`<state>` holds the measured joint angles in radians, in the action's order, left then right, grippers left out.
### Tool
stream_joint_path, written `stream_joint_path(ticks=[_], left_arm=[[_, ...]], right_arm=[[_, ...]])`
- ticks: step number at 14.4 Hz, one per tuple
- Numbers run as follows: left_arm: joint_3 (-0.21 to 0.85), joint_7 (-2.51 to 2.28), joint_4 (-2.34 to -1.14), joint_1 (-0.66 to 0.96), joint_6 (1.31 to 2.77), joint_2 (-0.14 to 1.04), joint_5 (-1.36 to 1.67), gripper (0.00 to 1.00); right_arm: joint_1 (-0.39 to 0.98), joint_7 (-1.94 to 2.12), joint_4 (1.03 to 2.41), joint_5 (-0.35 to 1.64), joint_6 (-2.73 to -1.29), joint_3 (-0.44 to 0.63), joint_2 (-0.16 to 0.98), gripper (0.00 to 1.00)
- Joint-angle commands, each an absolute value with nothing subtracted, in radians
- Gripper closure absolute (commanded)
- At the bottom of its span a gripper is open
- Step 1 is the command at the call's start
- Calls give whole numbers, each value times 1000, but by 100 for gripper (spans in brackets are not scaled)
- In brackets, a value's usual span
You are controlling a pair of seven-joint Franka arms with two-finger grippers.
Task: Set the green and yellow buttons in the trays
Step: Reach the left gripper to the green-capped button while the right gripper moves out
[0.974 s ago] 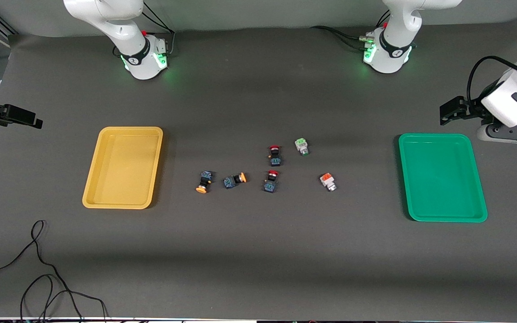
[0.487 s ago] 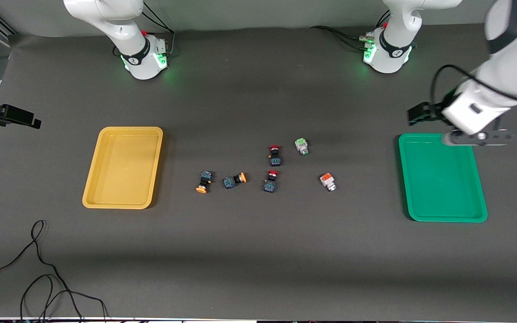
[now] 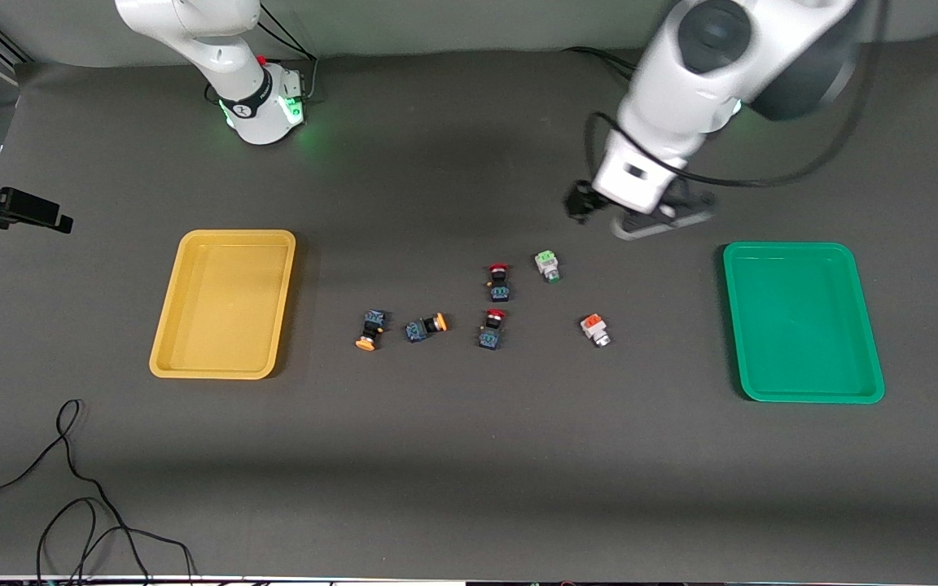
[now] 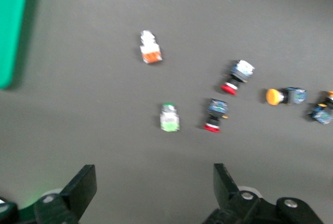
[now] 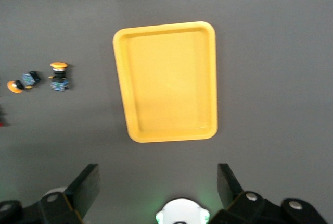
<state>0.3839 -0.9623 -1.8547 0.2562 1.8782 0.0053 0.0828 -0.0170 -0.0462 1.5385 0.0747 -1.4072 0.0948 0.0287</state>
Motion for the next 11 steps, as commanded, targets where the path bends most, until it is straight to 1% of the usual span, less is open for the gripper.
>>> stream_joint_path(ticks=[1,3,5,8,11], left_arm=[[371,-1086,-1867,324,1910,9,68,0],[371,-1085,-1868,328,1917,47,43,0],[371,-1085,-1879,336,1982,136,-10,0],[371,-1085,-1949,336,2148,250,-89,0],[367,-1089,-2049,334,2317,310,-133,0]], right_arm=[[38,-164,1520,127,-1390,89,38,0],[116,-230,1522,123,-1396,91,47,0],[179,-308,1528,118,-1413,91,69,0],[251,-348,1594,114,-1503,91,86,0],[349,-483,1672,114,-1627,91,115,0]])
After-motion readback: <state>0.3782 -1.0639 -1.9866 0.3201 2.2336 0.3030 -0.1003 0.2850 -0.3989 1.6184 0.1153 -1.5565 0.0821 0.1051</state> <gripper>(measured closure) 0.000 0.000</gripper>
